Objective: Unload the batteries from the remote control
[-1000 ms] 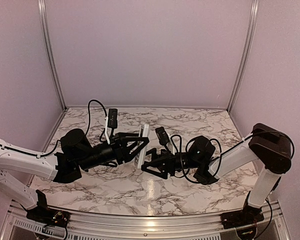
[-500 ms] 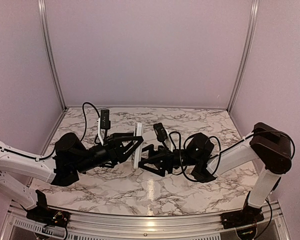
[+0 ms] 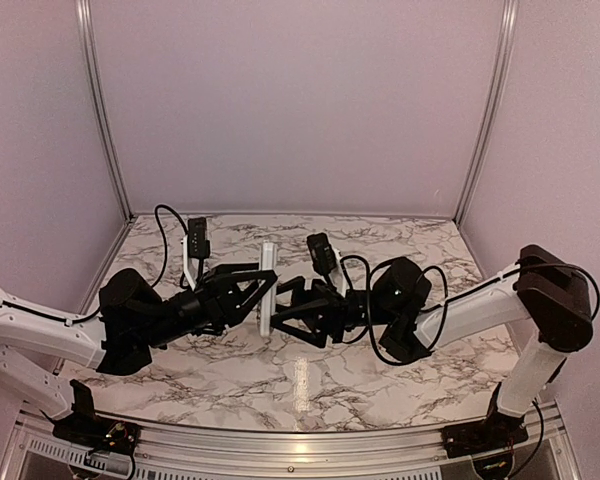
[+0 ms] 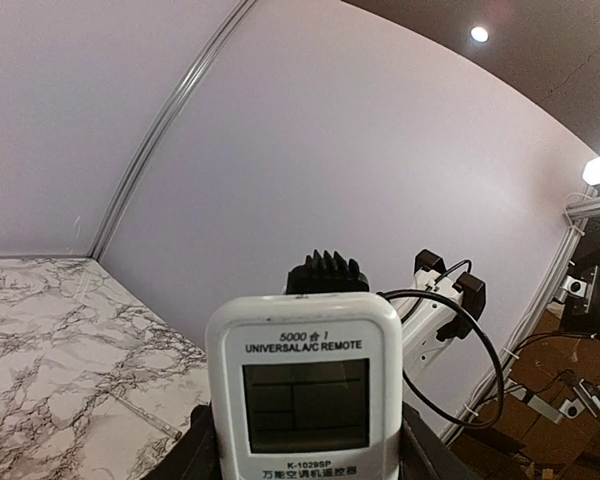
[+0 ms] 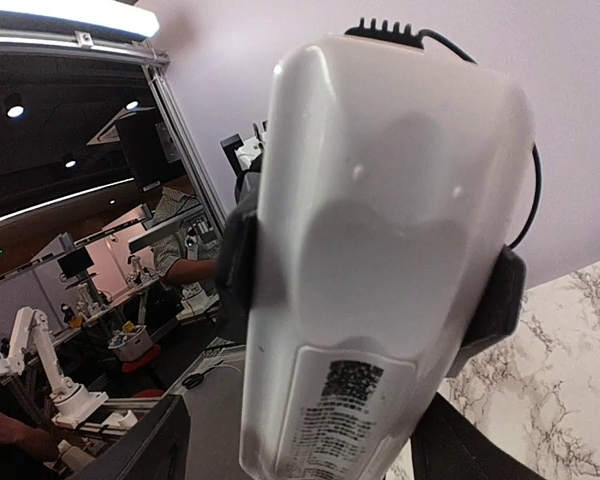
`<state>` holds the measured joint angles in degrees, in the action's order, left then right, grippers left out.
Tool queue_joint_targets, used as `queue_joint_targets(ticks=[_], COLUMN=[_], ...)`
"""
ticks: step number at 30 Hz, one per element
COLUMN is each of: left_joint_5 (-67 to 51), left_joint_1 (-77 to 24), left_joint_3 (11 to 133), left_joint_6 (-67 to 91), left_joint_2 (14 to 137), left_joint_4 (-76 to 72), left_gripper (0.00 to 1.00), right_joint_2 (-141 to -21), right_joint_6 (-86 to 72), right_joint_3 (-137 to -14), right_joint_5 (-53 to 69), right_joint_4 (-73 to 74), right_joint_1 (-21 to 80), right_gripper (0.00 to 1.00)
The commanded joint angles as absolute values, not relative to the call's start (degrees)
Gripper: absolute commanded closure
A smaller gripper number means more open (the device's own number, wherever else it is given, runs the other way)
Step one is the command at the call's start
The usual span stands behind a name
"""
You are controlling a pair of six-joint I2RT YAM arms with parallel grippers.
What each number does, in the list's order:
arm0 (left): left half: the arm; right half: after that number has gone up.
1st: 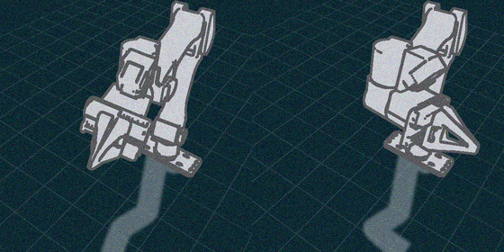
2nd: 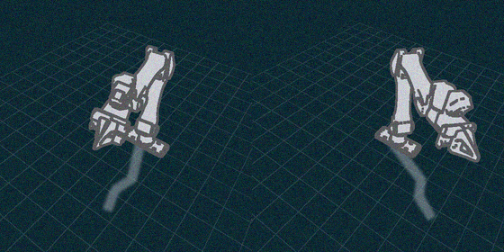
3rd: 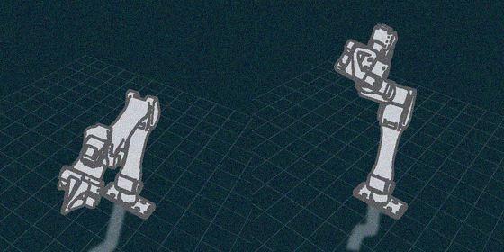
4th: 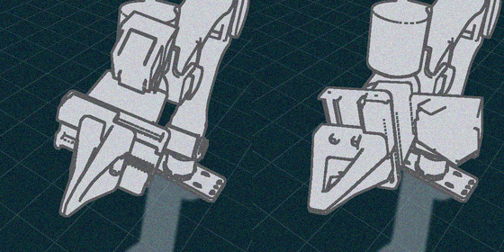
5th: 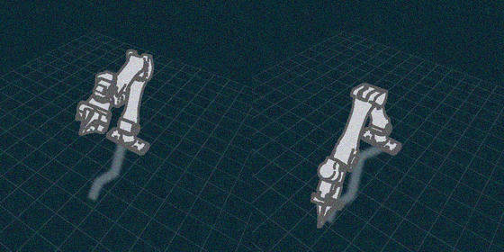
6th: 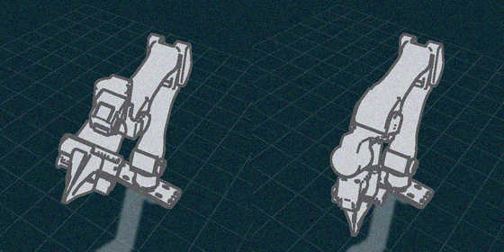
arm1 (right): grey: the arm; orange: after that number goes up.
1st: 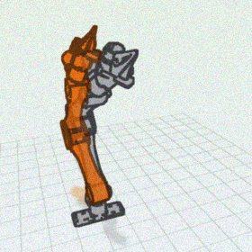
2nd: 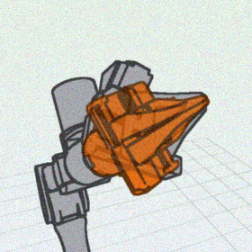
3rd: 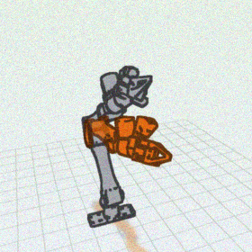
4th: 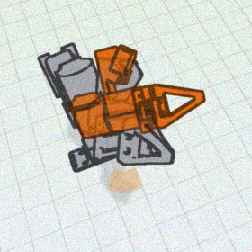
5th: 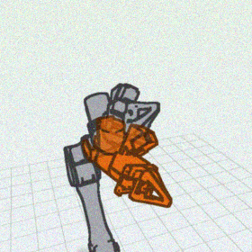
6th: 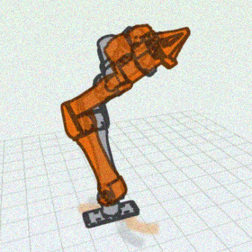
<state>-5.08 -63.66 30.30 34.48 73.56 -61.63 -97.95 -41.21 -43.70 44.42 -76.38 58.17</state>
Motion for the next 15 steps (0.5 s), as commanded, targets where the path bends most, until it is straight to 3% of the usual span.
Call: queue_joint_targets(ticks=[1, 10, 15], left_joint_5=[-6.1, -8.3, -8.2], left_joint_1=[-63.7, -63.7, -63.7], left_joint_3=[29.9, 30.4, 30.4], left_joint_6=[33.6, 32.6, 32.8], left_joint_2=[72.1, 72.8, 74.0], left_joint_4=[-62.0, -59.9, -60.7], left_gripper=[1.0, 1.0, 1.0], right_joint_2=[-94.5, -92.5, -91.5], right_joint_6=[-34.8, -27.6, -26.5], right_joint_3=[-46.9, -51.0, -50.7], right_joint_5=[44.7, 42.6, 41.5], right_joint_4=[-72.7, -54.4, -51.8], right_joint_1=[59.6, 60.1, 60.1], right_gripper=[0.32, 0.34, 0.53])
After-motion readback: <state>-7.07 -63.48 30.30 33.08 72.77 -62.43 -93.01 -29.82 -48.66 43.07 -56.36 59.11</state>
